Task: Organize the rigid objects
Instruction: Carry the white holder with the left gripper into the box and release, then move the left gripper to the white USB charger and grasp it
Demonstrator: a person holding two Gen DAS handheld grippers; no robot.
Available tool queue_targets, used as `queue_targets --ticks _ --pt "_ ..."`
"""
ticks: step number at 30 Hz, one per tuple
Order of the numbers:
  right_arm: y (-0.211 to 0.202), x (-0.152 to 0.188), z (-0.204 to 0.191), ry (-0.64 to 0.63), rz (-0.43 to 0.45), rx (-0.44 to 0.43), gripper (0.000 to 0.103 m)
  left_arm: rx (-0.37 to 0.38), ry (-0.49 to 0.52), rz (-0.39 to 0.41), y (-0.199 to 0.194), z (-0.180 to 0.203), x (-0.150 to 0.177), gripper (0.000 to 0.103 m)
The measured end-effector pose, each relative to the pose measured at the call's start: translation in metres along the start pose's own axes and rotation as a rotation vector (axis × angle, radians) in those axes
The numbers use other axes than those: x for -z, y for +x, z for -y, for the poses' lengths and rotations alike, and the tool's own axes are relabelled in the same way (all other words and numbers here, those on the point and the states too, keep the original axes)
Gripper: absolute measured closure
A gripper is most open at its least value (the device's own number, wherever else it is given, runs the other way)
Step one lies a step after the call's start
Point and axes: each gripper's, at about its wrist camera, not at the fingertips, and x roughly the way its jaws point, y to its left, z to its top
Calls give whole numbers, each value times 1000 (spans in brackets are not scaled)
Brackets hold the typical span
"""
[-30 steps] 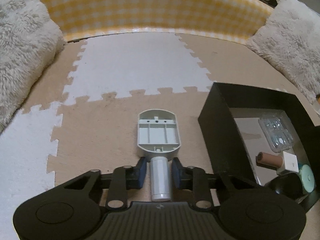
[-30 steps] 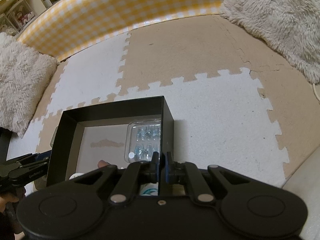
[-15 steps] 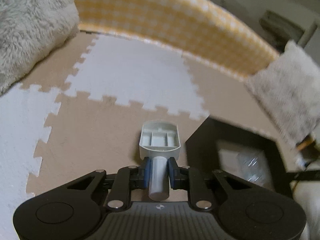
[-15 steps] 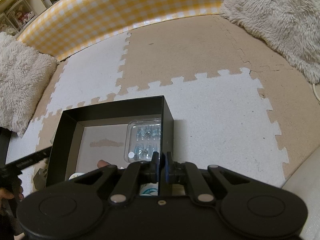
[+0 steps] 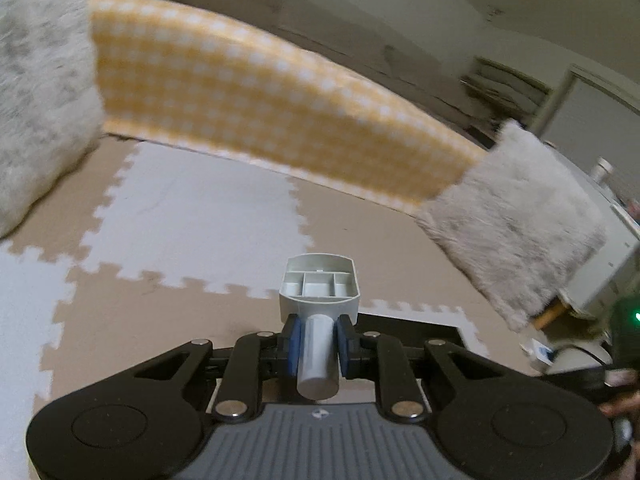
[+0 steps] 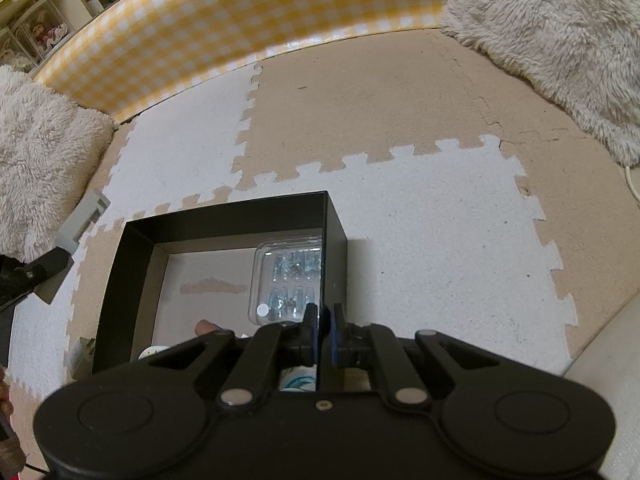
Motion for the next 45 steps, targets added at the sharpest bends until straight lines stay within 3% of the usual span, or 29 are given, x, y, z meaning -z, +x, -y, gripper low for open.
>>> queue_targets --ticks 11,22,23,25,27,29,36,45 --pt "0 0 1 3 -1 -4 96 80 347 -216 51 63 19 83" --pt "0 -1 3 8 -4 -9 96 -45 637 -377 99 68 36 80" --pt "0 -1 3 7 -3 -8 96 -60 645 -377 100 67 36 80" --pt "0 0 3 7 -3 -9 96 -58 645 -374 98 68 35 70" --pt "0 -1 3 6 -3 -10 96 -44 633 -373 93 69 34 50" --pt "0 -1 3 9 -4 -9 96 -44 641 -369 88 73 34 38" --pt "0 -1 4 4 -1 -9 96 -2 560 -361 65 79 34 5" --pt "0 -1 4 5 -1 -7 96 3 475 -303 32 85 28 0"
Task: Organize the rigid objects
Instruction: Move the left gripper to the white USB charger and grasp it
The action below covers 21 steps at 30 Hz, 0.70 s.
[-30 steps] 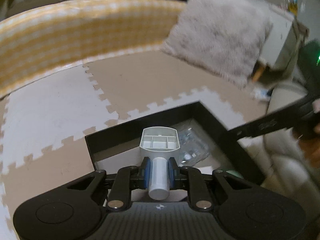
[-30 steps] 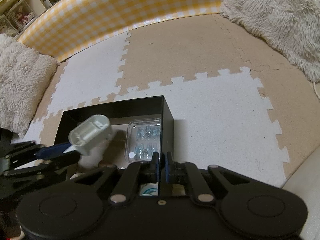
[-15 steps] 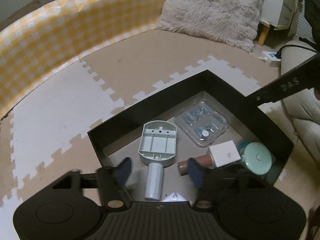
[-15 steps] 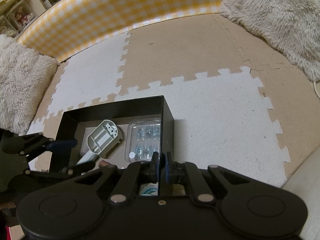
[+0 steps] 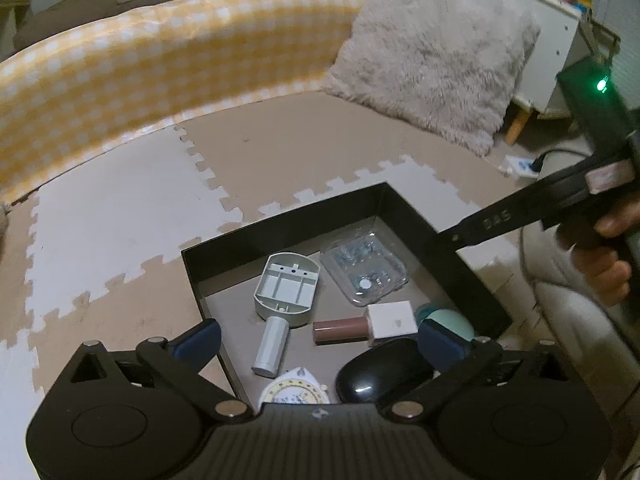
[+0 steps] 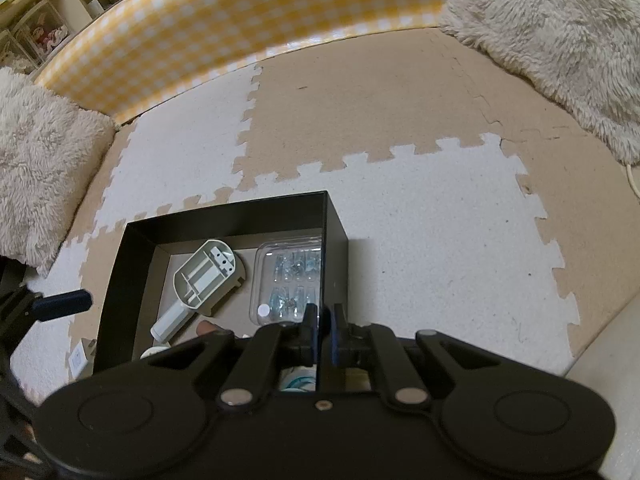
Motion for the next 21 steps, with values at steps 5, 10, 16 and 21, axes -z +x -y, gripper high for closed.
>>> queue_targets --ticks 5,10,16,21 --pt "0 0 0 0 0 1 96 -2 -40 20 -17 1 2 0" --pt "1 1 -1 -8 1 5 96 11 -67 31 -32 3 3 0" --pt "1 1 -2 -9 1 6 96 7 -88 48 -47 3 9 0" --pt "1 1 -2 -13 2 9 96 -39 -127 65 -62 -9 18 0"
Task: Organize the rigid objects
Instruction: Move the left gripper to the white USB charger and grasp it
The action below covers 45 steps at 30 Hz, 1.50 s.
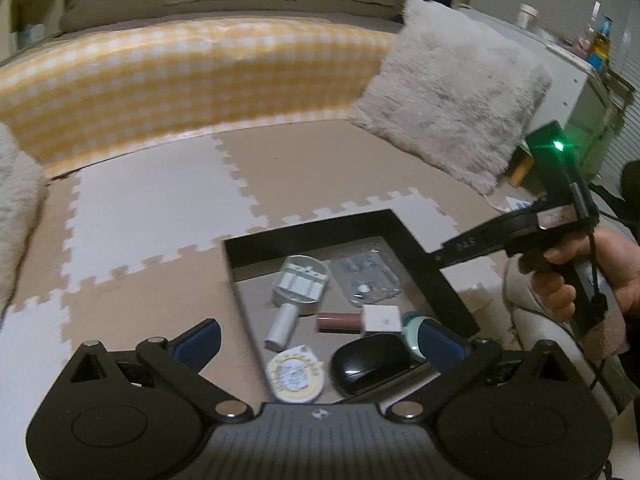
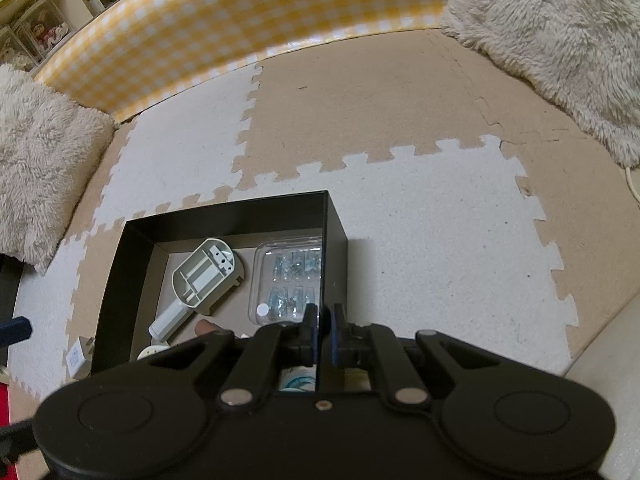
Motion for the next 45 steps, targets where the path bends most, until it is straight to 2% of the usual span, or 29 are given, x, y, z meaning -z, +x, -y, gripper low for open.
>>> queue_targets --ticks 12,16,21,24,32,40,43,45 --pt "0 0 -2 -6 0 5 96 -166 -149 55 -26 -63 17 0" --pt "0 0 -2 -7 0 6 96 -210 -230 65 -26 -83 31 0" --pt "0 0 -2 -6 0 6 96 -269 -349 31 -15 -98 55 0" --pt "0 0 -2 -8 -1 7 96 -314 -396 -17 -4 -106 70 0" --pt "0 2 -3 -15 -3 13 96 -413 -389 -174 32 -123 100 0" --pt "0 2 -4 -23 -5 19 96 -530 -398 -175 34 -151 101 0" --pt "1 2 -4 -23 -8 19 96 -553 -402 -169 32 -155 98 0" --pt "1 2 -5 -24 -9 20 96 -538 -401 -164 31 -154 97 0"
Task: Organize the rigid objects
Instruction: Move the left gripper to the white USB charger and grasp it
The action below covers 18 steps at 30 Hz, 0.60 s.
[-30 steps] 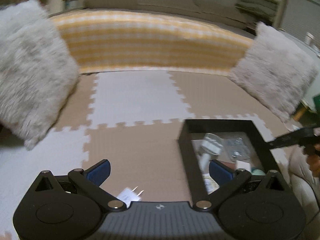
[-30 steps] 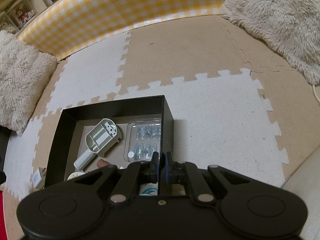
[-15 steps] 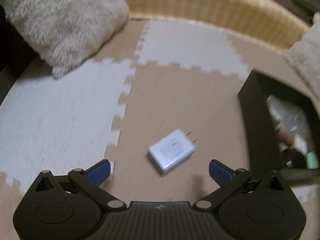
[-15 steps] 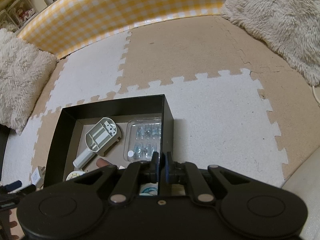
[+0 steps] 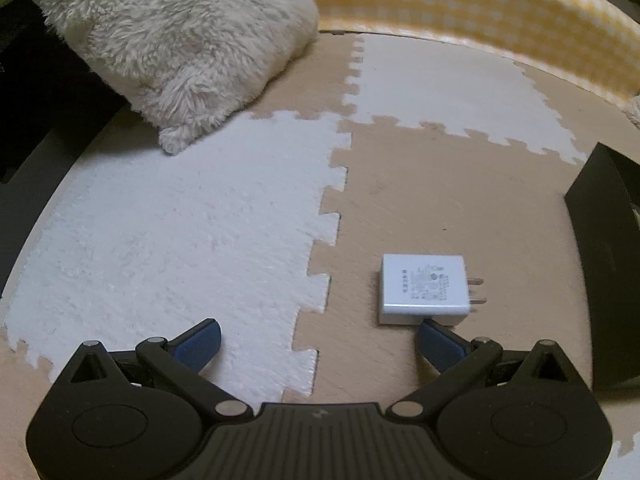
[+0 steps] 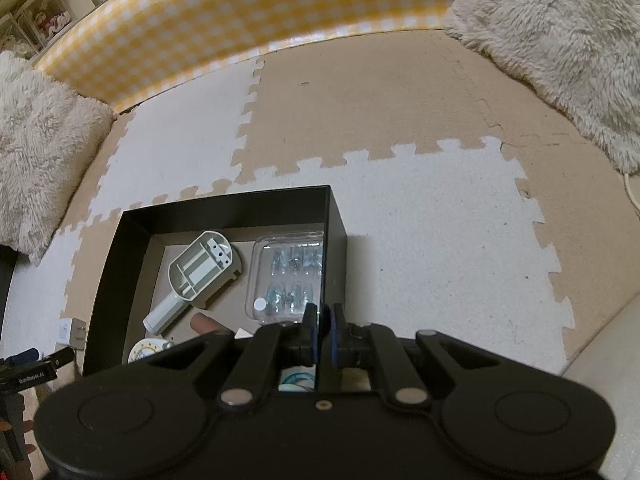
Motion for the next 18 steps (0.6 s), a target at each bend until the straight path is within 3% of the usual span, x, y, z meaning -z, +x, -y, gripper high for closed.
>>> queue_targets --ticks 6,13,18 --pt "0 0 -2 -6 -1 6 96 161 53 37 -11 18 -1 0" --pt "1 0 -3 -10 -3 10 96 230 16 100 -10 25 -9 1" --pt "1 0 -3 -10 -3 10 96 226 19 71 -5 31 -9 25"
